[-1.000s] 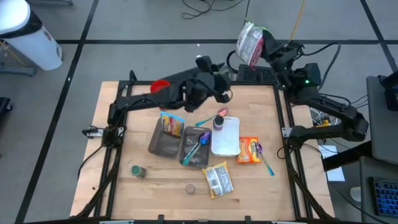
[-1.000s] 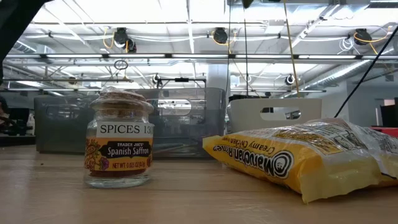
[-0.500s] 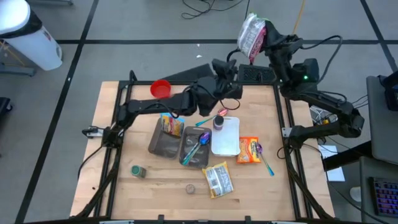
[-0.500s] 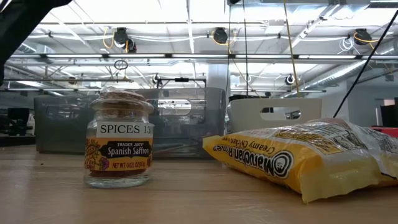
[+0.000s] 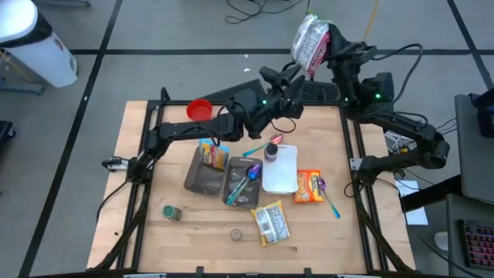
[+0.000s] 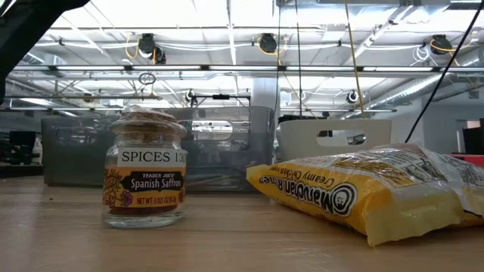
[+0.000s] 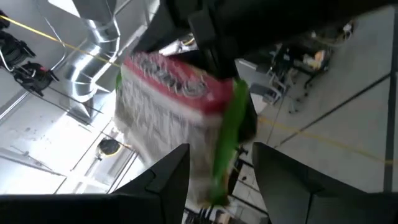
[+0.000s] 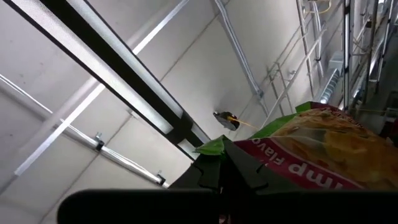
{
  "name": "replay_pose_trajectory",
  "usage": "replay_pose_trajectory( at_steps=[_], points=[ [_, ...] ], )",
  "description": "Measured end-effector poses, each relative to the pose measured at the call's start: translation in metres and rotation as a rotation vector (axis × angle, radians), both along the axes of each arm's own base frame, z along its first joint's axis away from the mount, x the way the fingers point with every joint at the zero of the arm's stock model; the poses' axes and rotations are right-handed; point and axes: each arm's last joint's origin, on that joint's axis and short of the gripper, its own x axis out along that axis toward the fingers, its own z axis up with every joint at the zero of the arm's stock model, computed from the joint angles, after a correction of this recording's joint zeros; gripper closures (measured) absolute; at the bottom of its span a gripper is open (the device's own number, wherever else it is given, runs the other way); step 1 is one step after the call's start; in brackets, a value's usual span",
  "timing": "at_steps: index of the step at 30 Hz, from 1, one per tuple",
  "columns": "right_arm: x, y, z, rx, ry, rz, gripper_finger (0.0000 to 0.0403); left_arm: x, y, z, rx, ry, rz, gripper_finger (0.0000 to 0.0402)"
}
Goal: Pick & Place Food Item
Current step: Put the green pack into the left gray bin
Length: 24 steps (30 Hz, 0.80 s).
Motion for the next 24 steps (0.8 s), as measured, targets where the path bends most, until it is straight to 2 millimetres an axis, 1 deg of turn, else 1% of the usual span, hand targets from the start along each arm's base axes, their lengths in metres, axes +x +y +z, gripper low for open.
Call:
replay_pose_trajectory(
  at_steps=[3,7,11,16,20,24],
  points=[
    [0.008,0.002,-0.003,0.017,-0.033,0.053,0.0403,-0.001,0.003,0.001,0.001,-0.004,0.008,0.022],
    [0.017,0.002,-0.008,0.046,-0.061,0.078,0.0403,-0.002,0.011,0.0,-0.018,-0.002,0.064,0.022],
    [0.022,0.003,-0.01,0.057,-0.09,0.104,0.0403,-0.004,0.017,0.001,-0.021,0.0,0.122,0.022],
    [0.023,0.004,-0.01,0.06,-0.093,0.105,0.0403,-0.007,0.02,0.004,-0.019,-0.027,0.167,0.022],
    [0.022,0.004,-0.01,0.071,-0.109,0.09,0.0403,-0.009,0.016,0.008,-0.013,-0.073,0.166,0.022],
    [0.022,0.004,-0.01,0.069,-0.115,0.088,0.0403,-0.009,0.015,0.008,-0.016,-0.077,0.162,0.022]
  ],
)
